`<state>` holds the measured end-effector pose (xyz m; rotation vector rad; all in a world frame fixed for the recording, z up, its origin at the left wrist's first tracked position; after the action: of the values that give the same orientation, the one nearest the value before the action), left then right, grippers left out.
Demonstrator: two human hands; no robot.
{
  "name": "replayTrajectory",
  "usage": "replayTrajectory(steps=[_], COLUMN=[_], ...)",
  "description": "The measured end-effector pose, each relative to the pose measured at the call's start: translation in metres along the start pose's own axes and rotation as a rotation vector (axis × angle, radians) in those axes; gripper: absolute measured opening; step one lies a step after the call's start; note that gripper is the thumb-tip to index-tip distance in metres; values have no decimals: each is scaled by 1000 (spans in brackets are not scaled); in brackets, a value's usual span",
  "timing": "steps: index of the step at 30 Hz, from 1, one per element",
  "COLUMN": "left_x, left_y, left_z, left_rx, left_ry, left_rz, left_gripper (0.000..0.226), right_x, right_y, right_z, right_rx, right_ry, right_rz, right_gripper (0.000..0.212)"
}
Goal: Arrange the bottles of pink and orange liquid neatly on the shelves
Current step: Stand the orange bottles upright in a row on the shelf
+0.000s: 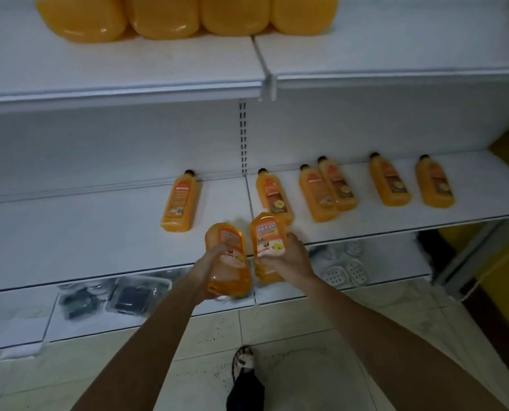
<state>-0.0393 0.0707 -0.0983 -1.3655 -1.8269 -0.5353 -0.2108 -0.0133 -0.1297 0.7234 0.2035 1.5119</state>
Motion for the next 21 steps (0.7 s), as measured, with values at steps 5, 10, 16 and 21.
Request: replayTrajectory(steps=[5, 10, 16, 21], left_x=[66, 135, 204, 238], left_y=[-74, -163, -292, -378], left_z=[3, -14, -53, -78], left_rx=[-78, -251, -374, -346], left_ry=[-148, -285, -548, -681], left_rz=[133, 207, 385, 486], left_gripper=[31, 31, 47, 54], right_x=[43, 87, 132, 147], right_y=[118, 256, 401, 485], right_z=[-3, -15, -31, -30], right_rx=[-2, 77, -66, -239], right_ry=[39, 35, 26, 107], right_rz=[-162, -327, -540, -671], right_gripper=[104, 90, 96, 81])
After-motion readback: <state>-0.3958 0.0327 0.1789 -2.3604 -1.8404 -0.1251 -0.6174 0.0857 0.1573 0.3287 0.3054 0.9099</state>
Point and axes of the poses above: each hand's wrist, its own x-axis away from the middle knuckle, its own y-axis out of the back of the hand, z = x × y, the point moved 9 cm from there along -x, towards the middle knuckle, and after that the axes turned 6 degrees about -z, right-handed, at the moved point
